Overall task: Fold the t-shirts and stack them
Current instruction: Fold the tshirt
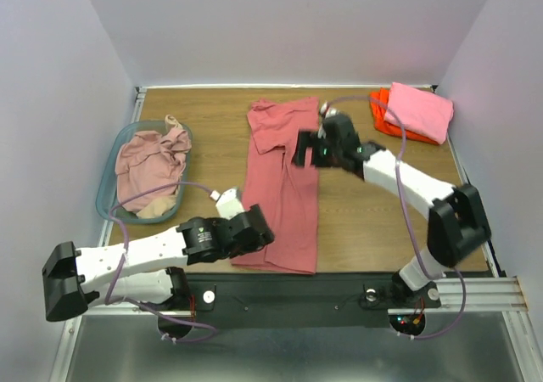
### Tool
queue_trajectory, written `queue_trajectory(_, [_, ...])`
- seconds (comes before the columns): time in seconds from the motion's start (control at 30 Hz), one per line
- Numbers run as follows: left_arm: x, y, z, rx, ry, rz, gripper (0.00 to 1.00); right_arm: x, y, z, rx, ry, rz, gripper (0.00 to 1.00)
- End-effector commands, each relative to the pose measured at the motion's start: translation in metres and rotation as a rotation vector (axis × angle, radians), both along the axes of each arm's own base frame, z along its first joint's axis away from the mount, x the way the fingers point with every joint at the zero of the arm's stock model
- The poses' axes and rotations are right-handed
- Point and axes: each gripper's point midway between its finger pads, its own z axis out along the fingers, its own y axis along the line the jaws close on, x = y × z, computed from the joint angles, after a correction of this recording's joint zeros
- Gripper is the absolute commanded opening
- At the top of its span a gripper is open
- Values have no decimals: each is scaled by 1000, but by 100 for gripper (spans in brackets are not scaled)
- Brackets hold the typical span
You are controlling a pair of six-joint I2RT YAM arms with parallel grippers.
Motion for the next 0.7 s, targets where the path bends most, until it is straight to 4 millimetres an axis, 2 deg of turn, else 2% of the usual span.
queue_trajectory(0.0, [-13,65,-29,125,68,153,90,-85,-18,-57,-46,144,-165,100])
queue_trajectory(0.07, [-17,68,-38,102,77,147,92,-116,-13,-62,-19,164,-152,100])
queue_trajectory(0.1, [-17,65,-35,47,82,164,91,-131,-11,-59,5,162,-137,100])
queue_trajectory(0.13, [-19,66,-42,33,87,170,91,-154,-7,-72,4,219,-102,100])
queue_trajectory(0.2, [-17,67,-46,8,87,195,93,-176,-1,-67,31,241,-67,100])
queue_trajectory(0.23, [-15,67,-48,9,86,205,93,-188,-2,-73,24,264,-53,100])
queue_trajectory(0.33, [-8,72,-52,70,80,234,98,-214,6,-72,57,290,-5,100])
queue_trajectory(0.43, [-3,79,-58,144,94,269,98,-228,12,-80,25,301,40,100])
queue_trajectory(0.5, [-1,76,-56,153,95,261,98,-230,28,-76,6,282,97,100])
queue_trajectory(0.63, [1,74,-59,144,95,251,98,-216,52,-67,-5,217,138,100])
queue_trajectory(0.67, [2,75,-60,142,97,255,98,-207,51,-77,-46,209,103,100])
